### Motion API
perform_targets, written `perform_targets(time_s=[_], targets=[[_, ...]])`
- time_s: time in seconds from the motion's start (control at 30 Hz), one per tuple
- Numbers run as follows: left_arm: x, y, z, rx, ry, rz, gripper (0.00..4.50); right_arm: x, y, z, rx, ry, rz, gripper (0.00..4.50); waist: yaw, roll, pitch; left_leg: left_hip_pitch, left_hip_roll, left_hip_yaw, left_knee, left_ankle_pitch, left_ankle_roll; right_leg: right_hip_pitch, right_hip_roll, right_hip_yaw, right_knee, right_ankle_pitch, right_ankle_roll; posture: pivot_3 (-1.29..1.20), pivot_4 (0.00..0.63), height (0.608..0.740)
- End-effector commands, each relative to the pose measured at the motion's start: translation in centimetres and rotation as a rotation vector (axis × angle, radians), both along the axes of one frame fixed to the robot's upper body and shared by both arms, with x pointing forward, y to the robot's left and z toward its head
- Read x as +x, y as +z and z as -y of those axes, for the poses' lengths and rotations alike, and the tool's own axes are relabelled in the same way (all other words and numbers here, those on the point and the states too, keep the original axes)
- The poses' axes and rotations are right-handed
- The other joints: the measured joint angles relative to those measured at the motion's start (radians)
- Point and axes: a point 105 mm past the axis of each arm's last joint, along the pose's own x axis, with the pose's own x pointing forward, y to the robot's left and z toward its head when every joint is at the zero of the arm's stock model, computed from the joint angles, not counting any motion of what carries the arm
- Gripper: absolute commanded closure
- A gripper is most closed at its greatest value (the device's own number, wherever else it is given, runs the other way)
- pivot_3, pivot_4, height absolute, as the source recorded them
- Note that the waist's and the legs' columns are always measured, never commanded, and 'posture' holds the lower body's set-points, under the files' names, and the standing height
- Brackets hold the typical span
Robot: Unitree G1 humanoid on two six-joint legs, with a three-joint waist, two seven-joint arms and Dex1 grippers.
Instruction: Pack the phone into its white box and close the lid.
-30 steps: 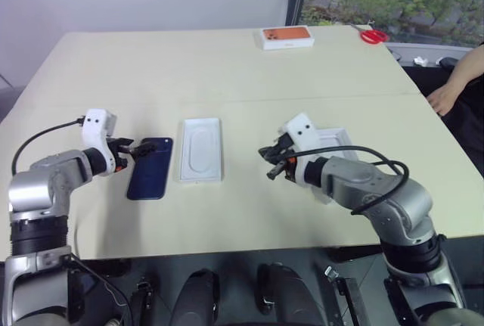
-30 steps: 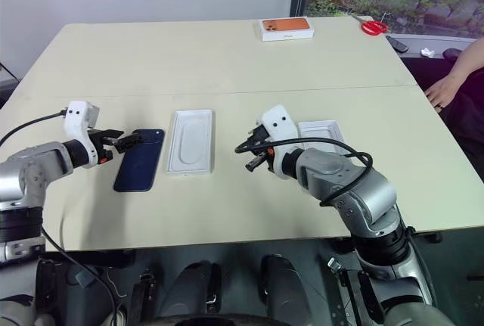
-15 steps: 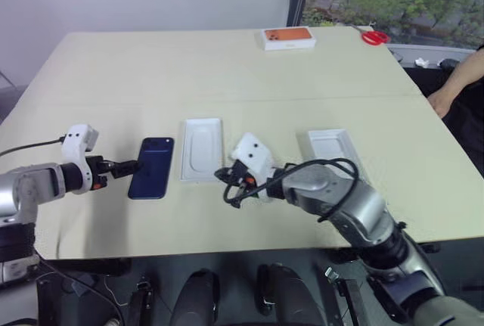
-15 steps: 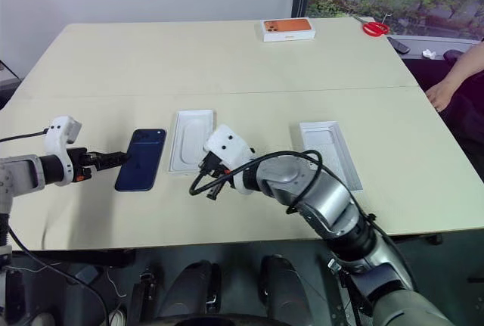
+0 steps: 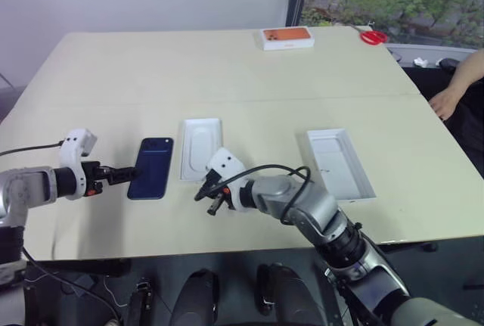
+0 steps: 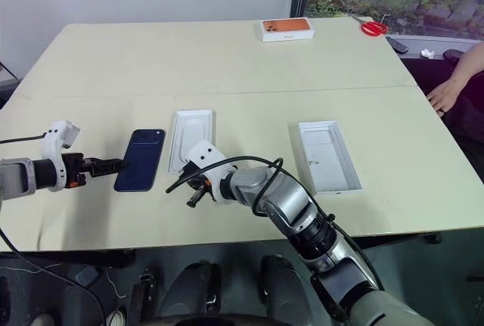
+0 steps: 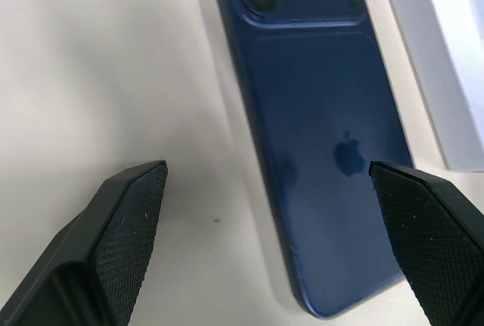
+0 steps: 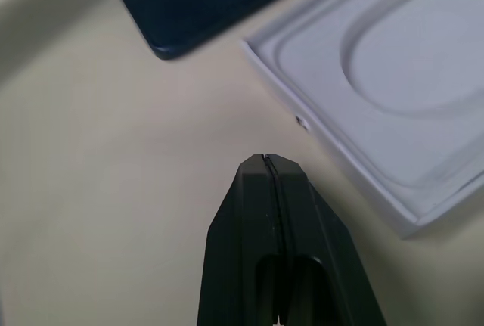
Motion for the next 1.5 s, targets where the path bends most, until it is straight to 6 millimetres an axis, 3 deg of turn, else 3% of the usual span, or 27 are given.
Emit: perform_targets(time_s=[0.03, 0.33, 0.67, 0.97, 1.23, 1.5], targets=[[-0.6, -0.6, 0.6, -0.035, -0.021, -0.064, 0.01, 0.8, 1.1, -1.0, 0.022, -0.017, 0.062, 4.50, 0.000, 0.000, 0.000, 0.000, 0.000, 0.000, 0.000, 0.000, 0.000, 0.000, 0.000, 0.000, 0.000, 0.000, 0.000, 0.00, 0.150, 0.740], [-0.6, -1.0, 1.9, -0.071, -0.053, -0.075, 0.01, 2.5, 1.6, -2.4, 0.034, -0.063, 0.107, 4.50, 0.002, 0.000, 0.000, 0.001, 0.000, 0.000, 0.000, 0.000, -0.001, 0.000, -0.001, 0.000, 0.000, 0.000, 0.000, 0.00, 0.150, 0.740], [-1.3, -1.5, 3.0, -0.135, -0.100, -0.161, 0.01, 0.9, 1.3, -5.8, 0.021, 0.096, 0.073, 4.50, 0.000, 0.000, 0.000, 0.001, -0.001, 0.000, -0.001, 0.000, -0.001, 0.001, -0.001, 0.000, 0.000, 0.000, 0.000, 0.00, 0.150, 0.740], [-1.5, -2.1, 4.9, -0.261, -0.115, -0.208, 0.01, 1.3, 0.8, -7.9, -0.027, 0.151, 0.097, 4.50, 0.002, 0.001, -0.001, 0.004, -0.001, 0.000, -0.001, 0.000, -0.001, 0.002, -0.002, 0.001, 0.000, 0.000, 0.000, 0.00, 0.150, 0.740], [-1.7, -1.8, 6.1, -0.353, -0.128, -0.194, 0.01, 1.4, 0.8, -8.0, -0.020, 0.162, 0.108, 4.50, 0.002, 0.002, -0.002, 0.010, -0.002, 0.001, -0.004, 0.000, -0.001, 0.007, -0.004, 0.002, 0.000, 0.000, 0.000, 0.00, 0.150, 0.740], [-0.9, -1.6, 4.6, -0.348, -0.057, -0.166, 0.01, 1.5, 0.8, -7.8, -0.025, 0.157, 0.118, 4.50, 0.001, 0.002, -0.002, 0.010, -0.002, 0.001, -0.004, 0.001, -0.002, 0.007, -0.005, 0.002, 0.000, 0.000, 0.000, 0.00, 0.150, 0.740]])
